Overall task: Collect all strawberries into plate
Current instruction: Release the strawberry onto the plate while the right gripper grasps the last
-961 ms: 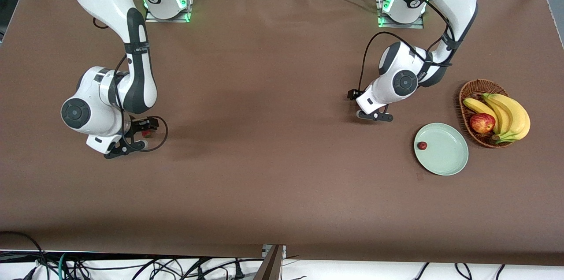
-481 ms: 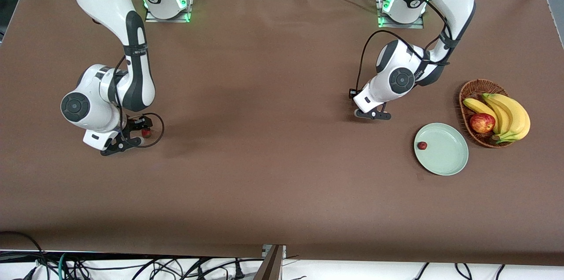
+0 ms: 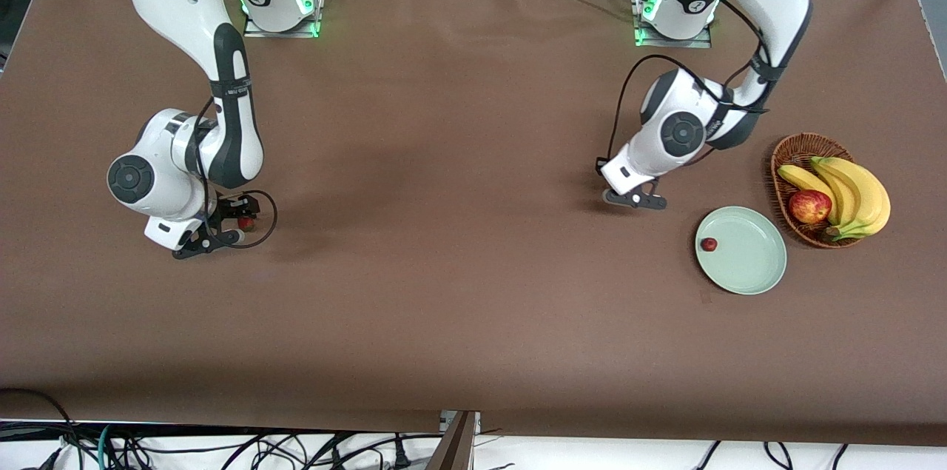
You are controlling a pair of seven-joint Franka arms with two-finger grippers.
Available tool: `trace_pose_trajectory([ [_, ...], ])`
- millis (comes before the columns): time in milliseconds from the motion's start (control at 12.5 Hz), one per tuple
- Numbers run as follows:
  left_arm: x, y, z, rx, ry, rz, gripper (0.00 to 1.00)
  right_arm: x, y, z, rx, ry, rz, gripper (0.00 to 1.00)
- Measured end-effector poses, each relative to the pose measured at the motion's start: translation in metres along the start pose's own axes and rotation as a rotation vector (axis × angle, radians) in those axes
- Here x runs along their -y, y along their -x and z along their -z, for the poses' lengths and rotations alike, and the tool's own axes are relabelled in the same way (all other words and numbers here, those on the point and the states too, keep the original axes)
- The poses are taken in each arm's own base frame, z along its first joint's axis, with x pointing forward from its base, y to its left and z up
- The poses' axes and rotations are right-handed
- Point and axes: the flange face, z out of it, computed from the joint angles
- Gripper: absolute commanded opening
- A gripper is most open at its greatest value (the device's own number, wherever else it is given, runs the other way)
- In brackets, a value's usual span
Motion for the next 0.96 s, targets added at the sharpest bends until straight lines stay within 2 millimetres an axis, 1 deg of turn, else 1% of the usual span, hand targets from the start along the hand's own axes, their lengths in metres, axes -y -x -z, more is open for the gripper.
trace_pose_trajectory([
  [80, 0.023, -0.014, 0.021, -0.005, -0.008, -0.014, 0.0, 0.0, 0.0, -0.003, 0.003, -0.001, -0.004, 0.73],
  [240, 0.082, -0.037, 0.061, -0.038, -0.021, -0.079, 0.03, 0.002, 0.001, -0.008, 0.008, -0.004, -0.006, 0.64],
  [320, 0.108, -0.043, 0.072, -0.053, -0.026, -0.105, 0.05, 0.003, 0.0, -0.01, 0.011, -0.004, -0.004, 0.63],
  [481, 0.149, -0.043, 0.076, -0.059, -0.033, -0.135, 0.07, 0.005, 0.0, -0.013, 0.015, -0.006, -0.002, 0.58],
  [561, 0.169, -0.042, 0.075, -0.058, -0.034, -0.145, 0.11, 0.005, 0.001, -0.014, 0.016, -0.006, -0.002, 0.52],
  [641, 0.189, -0.04, 0.072, -0.06, -0.033, -0.149, 0.12, 0.005, 0.001, -0.014, 0.016, -0.006, -0.002, 0.48],
  [721, 0.203, -0.04, 0.068, -0.068, -0.034, -0.147, 0.13, 0.005, 0.001, -0.014, 0.016, -0.007, -0.002, 0.43],
  [801, 0.21, -0.04, 0.063, -0.071, -0.033, -0.147, 0.17, 0.005, 0.001, -0.014, 0.016, -0.007, -0.003, 0.38],
  [881, 0.213, -0.041, 0.058, -0.076, -0.033, -0.144, 0.24, 0.005, 0.001, -0.014, 0.016, -0.007, -0.002, 0.34],
  [961, 0.217, -0.043, 0.053, -0.09, -0.037, -0.139, 0.34, 0.005, 0.001, -0.014, 0.016, -0.007, -0.003, 0.32],
])
